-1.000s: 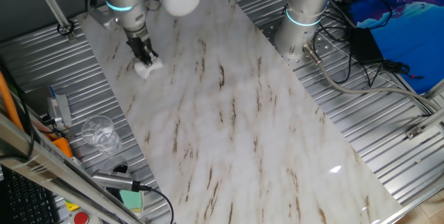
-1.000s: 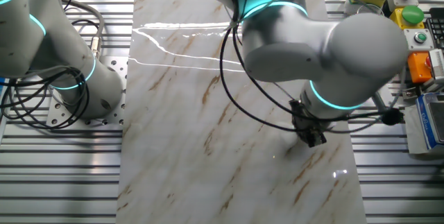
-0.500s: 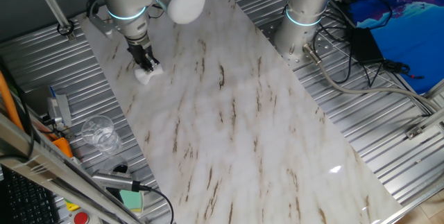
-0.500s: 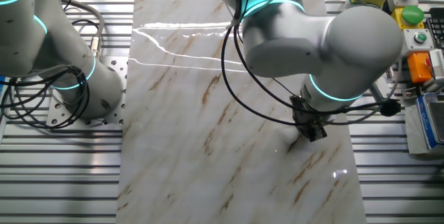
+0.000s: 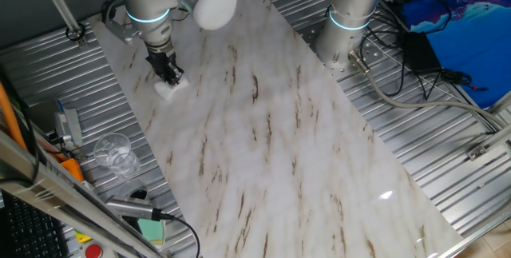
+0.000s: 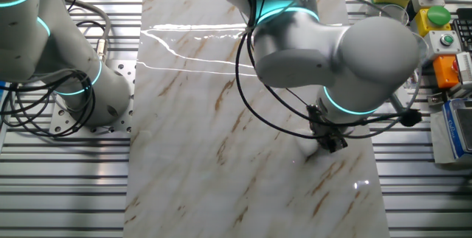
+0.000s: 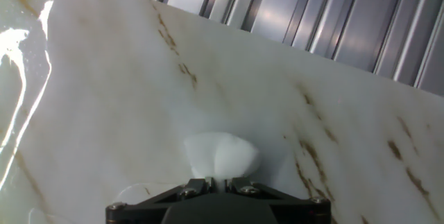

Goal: Clean the tabletop with a sponge

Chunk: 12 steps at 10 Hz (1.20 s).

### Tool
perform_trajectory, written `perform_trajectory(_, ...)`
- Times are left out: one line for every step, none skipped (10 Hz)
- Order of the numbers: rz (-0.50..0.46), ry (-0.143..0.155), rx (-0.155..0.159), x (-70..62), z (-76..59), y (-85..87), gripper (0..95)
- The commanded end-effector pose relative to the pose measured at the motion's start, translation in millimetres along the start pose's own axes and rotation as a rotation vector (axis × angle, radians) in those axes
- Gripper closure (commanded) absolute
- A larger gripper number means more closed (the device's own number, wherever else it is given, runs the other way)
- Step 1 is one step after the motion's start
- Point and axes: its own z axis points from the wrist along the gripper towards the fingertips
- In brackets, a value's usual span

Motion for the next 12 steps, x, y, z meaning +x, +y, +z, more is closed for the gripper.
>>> perform_trajectory(-0.011,0.003,-0.002,-3.8,-0.7,-0.6,19.0)
perform_trajectory(-0.019,0.005,0.0,-5.8,-1.7,-0.5,19.0)
perform_trajectory(-0.03,0.006,-0.001,-7.2,-2.5,-0.4,19.0)
perform_trajectory(-0.035,0.005,-0.003,-7.7,-2.8,-0.4,0.0)
perform_trajectory(-0.044,0.006,-0.003,-8.8,-4.5,-0.3,0.0)
perform_trajectory(-0.044,0.006,-0.003,-8.9,-5.0,-0.4,0.0)
perform_trajectory(-0.052,0.014,-0.004,-8.9,-12.2,-1.3,0.0)
perform_trajectory(-0.065,0.018,0.002,-8.3,-15.3,-1.5,19.0)
perform_trajectory(-0.072,0.02,0.007,-8.0,-16.5,-1.7,19.0)
perform_trajectory(-0.067,0.021,0.009,-8.0,-17.4,-1.5,19.0)
perform_trajectory(-0.064,0.021,0.012,-8.0,-18.7,-1.3,19.0)
perform_trajectory(-0.072,0.026,0.019,-7.9,-20.9,-0.8,19.0)
